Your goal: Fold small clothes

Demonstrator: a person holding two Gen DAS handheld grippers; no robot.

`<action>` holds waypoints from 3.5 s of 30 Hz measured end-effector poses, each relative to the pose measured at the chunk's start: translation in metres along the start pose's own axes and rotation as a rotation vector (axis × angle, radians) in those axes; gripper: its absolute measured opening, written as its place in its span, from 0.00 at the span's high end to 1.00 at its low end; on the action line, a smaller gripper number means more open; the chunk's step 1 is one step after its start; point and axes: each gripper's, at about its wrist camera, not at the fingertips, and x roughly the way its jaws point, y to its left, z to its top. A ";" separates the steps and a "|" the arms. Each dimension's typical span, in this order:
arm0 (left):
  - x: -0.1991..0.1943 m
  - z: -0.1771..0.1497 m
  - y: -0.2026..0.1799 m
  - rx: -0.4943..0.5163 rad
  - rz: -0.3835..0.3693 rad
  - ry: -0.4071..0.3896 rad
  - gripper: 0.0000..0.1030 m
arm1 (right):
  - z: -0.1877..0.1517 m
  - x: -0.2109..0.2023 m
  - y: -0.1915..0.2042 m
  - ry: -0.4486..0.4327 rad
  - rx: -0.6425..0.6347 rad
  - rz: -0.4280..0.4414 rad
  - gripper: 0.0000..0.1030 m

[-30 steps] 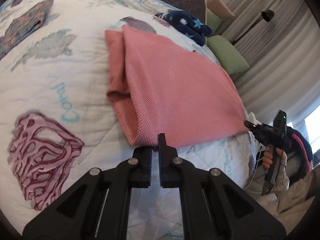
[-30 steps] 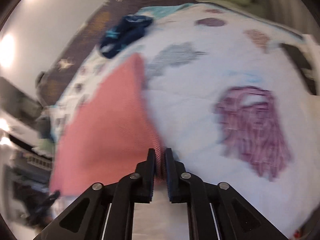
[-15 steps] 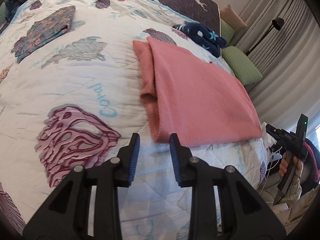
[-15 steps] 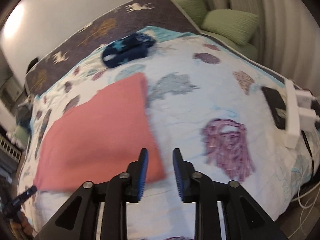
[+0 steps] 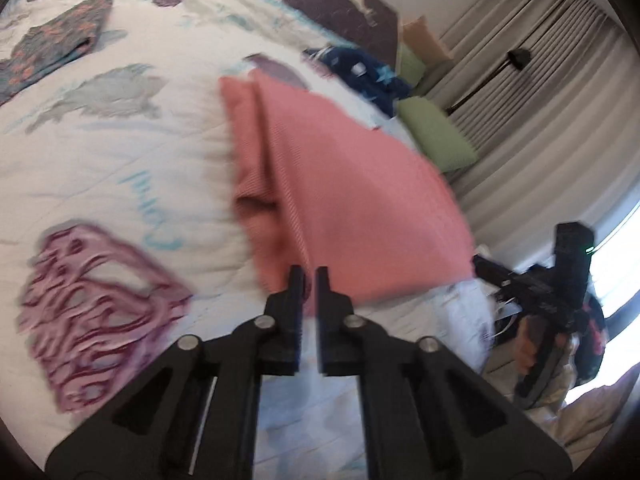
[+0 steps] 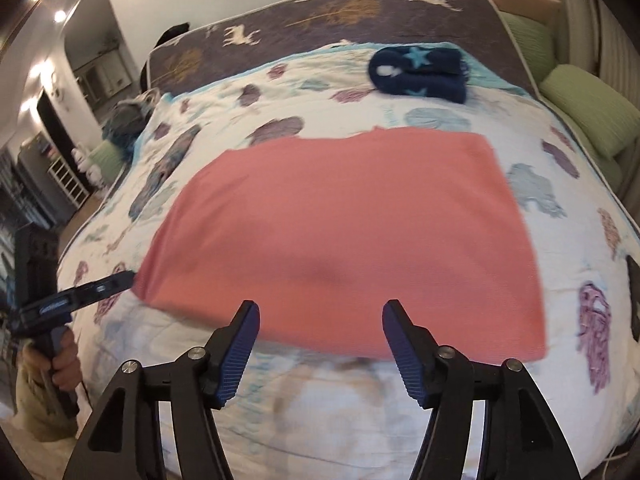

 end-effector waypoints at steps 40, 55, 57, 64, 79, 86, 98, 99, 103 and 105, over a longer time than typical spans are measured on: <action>-0.043 0.036 0.067 -0.129 0.083 -0.157 0.42 | -0.032 0.117 0.237 -0.109 -0.767 -0.188 0.82; 0.068 0.120 0.044 -0.143 -0.099 0.037 0.24 | 0.018 0.071 0.177 -0.163 -0.380 0.100 0.95; 0.079 0.130 0.043 -0.133 -0.079 0.044 0.33 | 0.018 0.073 0.177 -0.152 -0.379 0.107 0.95; 0.087 0.145 0.031 -0.124 -0.029 0.096 0.85 | 0.016 0.071 0.170 -0.156 -0.352 0.140 0.95; 0.077 0.170 -0.081 0.098 0.077 0.008 0.86 | 0.023 0.026 0.102 -0.269 -0.189 0.225 0.95; 0.112 0.174 -0.166 0.251 0.101 0.024 0.86 | 0.018 -0.010 0.038 -0.371 -0.079 0.181 0.95; 0.228 0.138 -0.288 0.484 0.129 0.182 0.86 | -0.018 -0.039 -0.075 -0.405 0.166 0.065 0.95; 0.238 0.133 -0.294 0.498 0.131 0.198 0.86 | -0.022 -0.040 -0.082 -0.401 0.183 0.058 0.95; 0.265 0.115 -0.311 0.551 0.169 0.238 0.86 | -0.036 -0.039 -0.111 -0.372 0.264 0.054 0.95; 0.274 0.109 -0.314 0.580 0.197 0.251 0.84 | -0.043 -0.037 -0.120 -0.352 0.294 0.061 0.95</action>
